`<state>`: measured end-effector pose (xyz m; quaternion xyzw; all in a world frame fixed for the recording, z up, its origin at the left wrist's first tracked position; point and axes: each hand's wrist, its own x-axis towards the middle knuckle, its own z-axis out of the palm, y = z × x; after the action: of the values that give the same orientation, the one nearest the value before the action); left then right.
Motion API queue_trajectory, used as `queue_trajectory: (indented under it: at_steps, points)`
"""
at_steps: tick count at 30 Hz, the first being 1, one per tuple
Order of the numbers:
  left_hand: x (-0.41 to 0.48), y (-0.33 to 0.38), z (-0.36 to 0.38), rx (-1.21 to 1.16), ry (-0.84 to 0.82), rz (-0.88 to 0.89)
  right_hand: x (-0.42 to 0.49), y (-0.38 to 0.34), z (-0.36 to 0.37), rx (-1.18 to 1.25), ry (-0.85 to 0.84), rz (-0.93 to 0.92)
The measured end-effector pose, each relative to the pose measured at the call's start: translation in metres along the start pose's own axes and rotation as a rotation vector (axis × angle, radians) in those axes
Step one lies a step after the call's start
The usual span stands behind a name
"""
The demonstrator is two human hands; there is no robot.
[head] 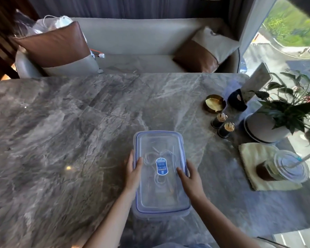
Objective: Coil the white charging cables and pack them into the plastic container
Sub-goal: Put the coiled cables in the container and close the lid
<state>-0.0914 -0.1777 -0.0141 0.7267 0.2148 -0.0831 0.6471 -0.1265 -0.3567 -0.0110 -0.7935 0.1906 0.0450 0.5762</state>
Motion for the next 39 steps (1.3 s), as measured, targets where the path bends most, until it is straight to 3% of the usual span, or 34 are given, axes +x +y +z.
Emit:
queue_trajectory:
  at_steps: [11, 18, 27, 31, 35, 39]
  points:
    - [0.005, -0.027, 0.0, 0.057, 0.01, 0.009, -0.004, 0.016, 0.012, -0.014, 0.013, 0.085]
    - [0.008, -0.034, 0.0, 0.195, 0.052, -0.01, -0.001, 0.022, 0.019, -0.17, 0.011, 0.006]
    - [0.006, -0.028, -0.004, 0.112, -0.023, -0.171, 0.006, 0.012, -0.002, 0.154, -0.103, 0.25]
    - [0.008, -0.025, -0.008, 0.202, 0.103, -0.082, 0.012, 0.009, -0.008, -0.039, -0.038, 0.137]
    - [0.0, -0.022, 0.0, 0.182, 0.145, -0.006, 0.009, 0.008, -0.003, 0.009, -0.02, 0.05]
    - [-0.002, -0.021, 0.009, 0.335, 0.231, 0.006, 0.005, 0.007, 0.004, -0.037, 0.023, 0.007]
